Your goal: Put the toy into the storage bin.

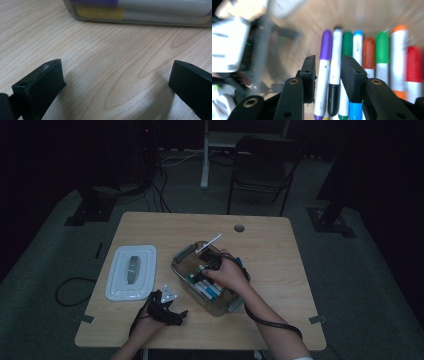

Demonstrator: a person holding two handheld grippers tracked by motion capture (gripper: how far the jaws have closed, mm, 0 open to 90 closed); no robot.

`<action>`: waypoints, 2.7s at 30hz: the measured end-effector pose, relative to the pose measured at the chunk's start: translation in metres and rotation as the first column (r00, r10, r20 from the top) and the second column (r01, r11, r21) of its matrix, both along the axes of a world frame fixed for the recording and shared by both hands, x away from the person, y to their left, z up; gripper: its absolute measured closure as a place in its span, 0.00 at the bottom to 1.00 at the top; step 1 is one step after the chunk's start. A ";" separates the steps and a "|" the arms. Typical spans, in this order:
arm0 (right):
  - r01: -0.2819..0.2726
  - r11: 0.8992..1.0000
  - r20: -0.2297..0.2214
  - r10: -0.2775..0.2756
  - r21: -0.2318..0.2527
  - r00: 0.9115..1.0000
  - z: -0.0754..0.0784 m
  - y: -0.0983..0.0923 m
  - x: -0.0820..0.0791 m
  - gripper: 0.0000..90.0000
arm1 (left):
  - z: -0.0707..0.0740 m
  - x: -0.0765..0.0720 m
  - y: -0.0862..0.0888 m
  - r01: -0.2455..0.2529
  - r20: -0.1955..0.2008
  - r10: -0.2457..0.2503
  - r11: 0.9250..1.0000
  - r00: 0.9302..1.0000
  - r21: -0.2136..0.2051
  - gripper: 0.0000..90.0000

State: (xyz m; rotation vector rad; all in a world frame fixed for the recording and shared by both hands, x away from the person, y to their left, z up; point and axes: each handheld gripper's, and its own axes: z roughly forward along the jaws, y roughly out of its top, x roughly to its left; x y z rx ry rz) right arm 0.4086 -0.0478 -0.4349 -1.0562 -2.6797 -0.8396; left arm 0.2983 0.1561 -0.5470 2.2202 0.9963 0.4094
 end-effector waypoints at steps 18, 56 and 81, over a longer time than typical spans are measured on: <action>0.321 0.943 0.151 -0.332 0.091 0.931 0.035 -0.155 0.020 0.63 | 0.000 0.000 0.000 -0.001 0.001 0.001 1.000 1.000 -0.001 0.01; 0.511 0.859 0.069 -0.510 0.004 0.857 -0.031 -0.175 0.041 0.85 | 0.000 0.000 0.000 0.001 -0.001 -0.001 1.000 1.000 0.001 0.01; 0.102 0.970 0.083 -0.123 0.220 0.989 0.070 -0.071 -0.014 0.85 | 0.000 0.000 0.000 0.000 -0.001 0.000 1.000 1.000 0.000 0.01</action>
